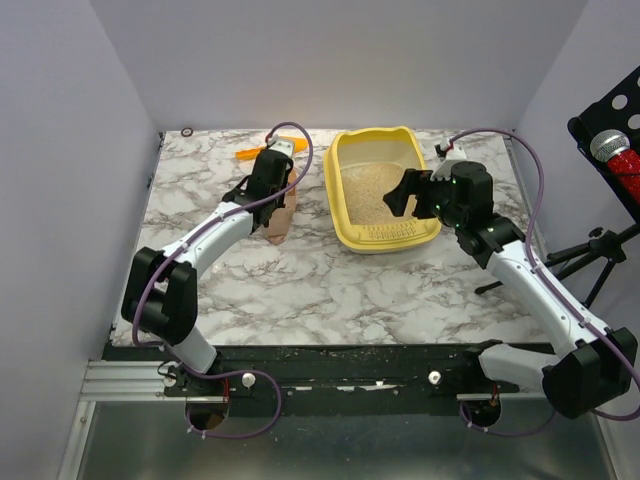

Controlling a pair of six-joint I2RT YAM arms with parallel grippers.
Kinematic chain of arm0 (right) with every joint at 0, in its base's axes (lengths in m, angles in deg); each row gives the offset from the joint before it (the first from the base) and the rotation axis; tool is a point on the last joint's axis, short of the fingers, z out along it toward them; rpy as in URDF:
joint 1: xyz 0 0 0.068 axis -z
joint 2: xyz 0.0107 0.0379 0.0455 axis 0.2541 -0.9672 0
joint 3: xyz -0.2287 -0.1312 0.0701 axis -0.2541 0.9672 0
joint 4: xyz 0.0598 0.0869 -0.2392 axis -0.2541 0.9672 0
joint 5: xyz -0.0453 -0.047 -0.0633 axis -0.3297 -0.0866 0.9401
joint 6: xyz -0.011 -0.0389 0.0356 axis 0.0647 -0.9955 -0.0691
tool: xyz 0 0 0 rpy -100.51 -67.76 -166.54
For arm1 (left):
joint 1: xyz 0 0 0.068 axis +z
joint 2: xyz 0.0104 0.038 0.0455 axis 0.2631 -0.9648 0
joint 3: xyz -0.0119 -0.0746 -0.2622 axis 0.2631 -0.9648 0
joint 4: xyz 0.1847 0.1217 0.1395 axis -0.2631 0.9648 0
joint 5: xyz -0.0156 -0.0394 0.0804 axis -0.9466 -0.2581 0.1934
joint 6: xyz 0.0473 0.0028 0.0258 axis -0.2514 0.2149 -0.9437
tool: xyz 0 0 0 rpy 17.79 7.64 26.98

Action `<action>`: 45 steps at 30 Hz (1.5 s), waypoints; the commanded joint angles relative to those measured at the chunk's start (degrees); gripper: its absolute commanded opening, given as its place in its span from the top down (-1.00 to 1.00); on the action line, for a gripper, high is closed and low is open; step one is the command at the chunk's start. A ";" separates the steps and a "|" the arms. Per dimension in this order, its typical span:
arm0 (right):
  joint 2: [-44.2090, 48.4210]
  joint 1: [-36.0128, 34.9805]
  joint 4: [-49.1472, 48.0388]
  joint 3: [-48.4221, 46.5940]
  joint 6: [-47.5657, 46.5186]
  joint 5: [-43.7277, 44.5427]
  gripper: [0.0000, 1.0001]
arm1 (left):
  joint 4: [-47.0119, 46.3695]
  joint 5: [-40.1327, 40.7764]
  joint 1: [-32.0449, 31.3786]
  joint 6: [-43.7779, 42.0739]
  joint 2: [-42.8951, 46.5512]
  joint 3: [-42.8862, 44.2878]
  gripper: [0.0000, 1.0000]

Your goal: Fill the litter box with clean litter

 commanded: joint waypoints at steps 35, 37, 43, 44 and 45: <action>5.32 -0.39 17.48 -17.43 -9.95 -9.39 -0.84 | 3.33 -53.10 -7.15 -20.36 47.08 -15.90 1.00; 5.93 -0.39 18.01 -17.79 -10.92 -13.25 -0.85 | 1.83 -56.72 -7.15 -20.89 45.76 -16.26 1.00; 8.22 -0.39 16.79 -15.25 -14.17 -20.64 -0.82 | 2.87 -65.51 -7.06 -26.50 35.84 -12.05 1.00; 8.57 -0.39 15.82 -13.94 -15.31 -22.04 -0.83 | 3.83 -66.57 -7.06 -28.26 33.04 -10.47 1.00; 9.01 -0.48 14.94 -12.97 -16.36 -23.80 -0.83 | 5.32 -68.14 -7.06 -30.19 30.58 -8.89 1.00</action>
